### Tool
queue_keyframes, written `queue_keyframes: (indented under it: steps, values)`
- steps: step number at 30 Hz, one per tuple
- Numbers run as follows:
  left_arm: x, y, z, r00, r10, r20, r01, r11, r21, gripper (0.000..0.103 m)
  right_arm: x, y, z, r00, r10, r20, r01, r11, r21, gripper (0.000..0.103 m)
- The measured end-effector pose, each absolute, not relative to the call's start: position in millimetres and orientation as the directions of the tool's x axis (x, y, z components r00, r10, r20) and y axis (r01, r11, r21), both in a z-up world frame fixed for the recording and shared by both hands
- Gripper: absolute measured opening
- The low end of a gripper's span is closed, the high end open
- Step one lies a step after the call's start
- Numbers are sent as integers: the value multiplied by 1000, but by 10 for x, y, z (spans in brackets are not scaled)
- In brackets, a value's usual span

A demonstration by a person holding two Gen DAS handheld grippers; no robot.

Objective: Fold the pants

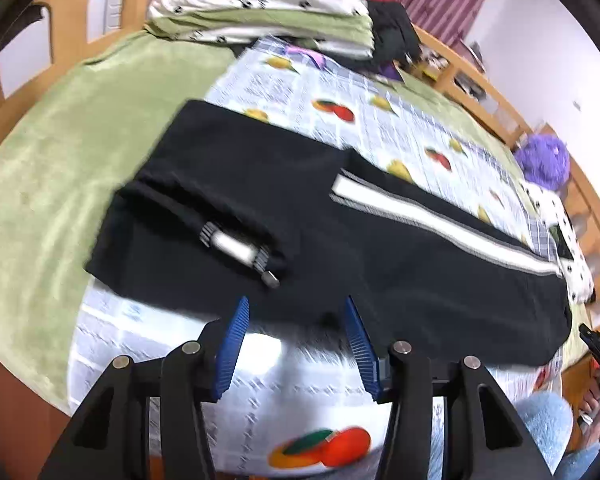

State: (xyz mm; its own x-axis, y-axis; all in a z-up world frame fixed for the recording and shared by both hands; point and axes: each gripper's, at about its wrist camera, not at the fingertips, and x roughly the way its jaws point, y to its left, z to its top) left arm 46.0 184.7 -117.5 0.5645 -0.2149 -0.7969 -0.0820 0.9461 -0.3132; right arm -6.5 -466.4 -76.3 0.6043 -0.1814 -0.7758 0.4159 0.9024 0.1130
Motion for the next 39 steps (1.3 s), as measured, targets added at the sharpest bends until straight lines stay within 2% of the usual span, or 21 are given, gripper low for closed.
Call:
queue_keyframes:
  steps: [9,10,11,12,18,21,22,23,25,34,39]
  values:
    - [888,1875,-1336,579,-172,-797,-93,957,-274,47,584,-4040,-515,666,-41,-745,357,895,269,31]
    - [924,1861,-1345,586,-156,-795,-91,962,-256,39,650,-3950,-527,667,-22,-745,347,894,283,31]
    - [983,1853,-1340,606,-130,-785,-82,971,-224,16,715,-3863,-549,666,-4,-746,336,894,296,31]
    - [1049,1855,-1329,615,-133,-777,-60,975,-215,8,769,-3798,-576,663,8,-748,329,895,301,31]
    - [1662,2141,-1000,694,-49,-719,-121,975,-184,9,1077,-3364,-807,624,43,-780,295,911,287,31]
    - [1960,2278,-866,669,7,-743,-175,974,-148,13,1150,-3282,-922,612,54,-789,294,911,290,31]
    - [2005,2302,-847,659,32,-752,-187,975,-122,28,1178,-3251,-969,604,54,-795,295,912,286,31]
    - [2050,2342,-818,644,74,-762,-203,976,-76,48,1190,-3227,-1000,599,55,-799,292,914,282,31]
    - [1994,2433,-760,658,101,-746,-211,976,-54,66,1202,-3194,-1050,590,52,-806,285,920,268,31]
    - [1542,2342,-968,612,22,-790,-182,977,-114,66,1146,-3259,-1014,603,41,-797,268,930,251,31]
    - [1471,2183,-1075,589,32,-808,-169,982,-85,66,1318,-3274,-962,586,63,-808,182,961,207,38]
